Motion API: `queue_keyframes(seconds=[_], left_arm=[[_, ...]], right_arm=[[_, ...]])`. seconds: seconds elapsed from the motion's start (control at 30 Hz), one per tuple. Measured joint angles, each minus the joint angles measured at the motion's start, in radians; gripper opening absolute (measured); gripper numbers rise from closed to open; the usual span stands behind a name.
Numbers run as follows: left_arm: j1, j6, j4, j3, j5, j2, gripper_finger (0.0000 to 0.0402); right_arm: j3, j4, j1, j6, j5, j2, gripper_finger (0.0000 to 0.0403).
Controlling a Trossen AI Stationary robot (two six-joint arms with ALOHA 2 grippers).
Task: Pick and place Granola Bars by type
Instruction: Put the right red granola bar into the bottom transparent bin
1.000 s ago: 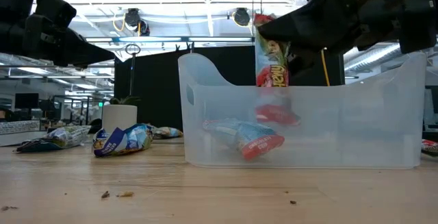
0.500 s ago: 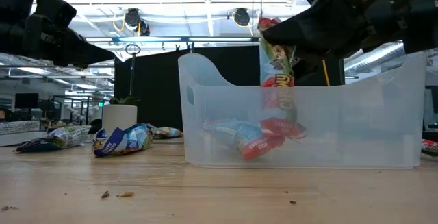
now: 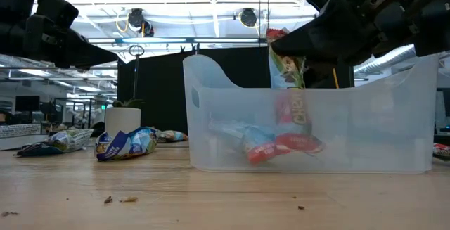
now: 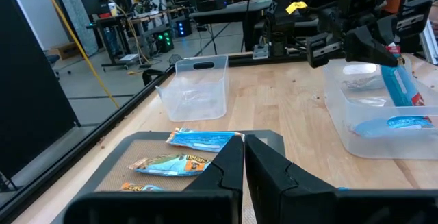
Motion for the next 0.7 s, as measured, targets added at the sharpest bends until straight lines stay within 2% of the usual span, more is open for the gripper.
queue_keyframes(seconds=[0.7], left_arm=[[0.0, 0.0, 0.0, 0.0, 0.0, 0.0, 0.0024]], right_arm=[[0.0, 0.003, 0.0, 0.007, 0.0, 0.0, 0.0004]])
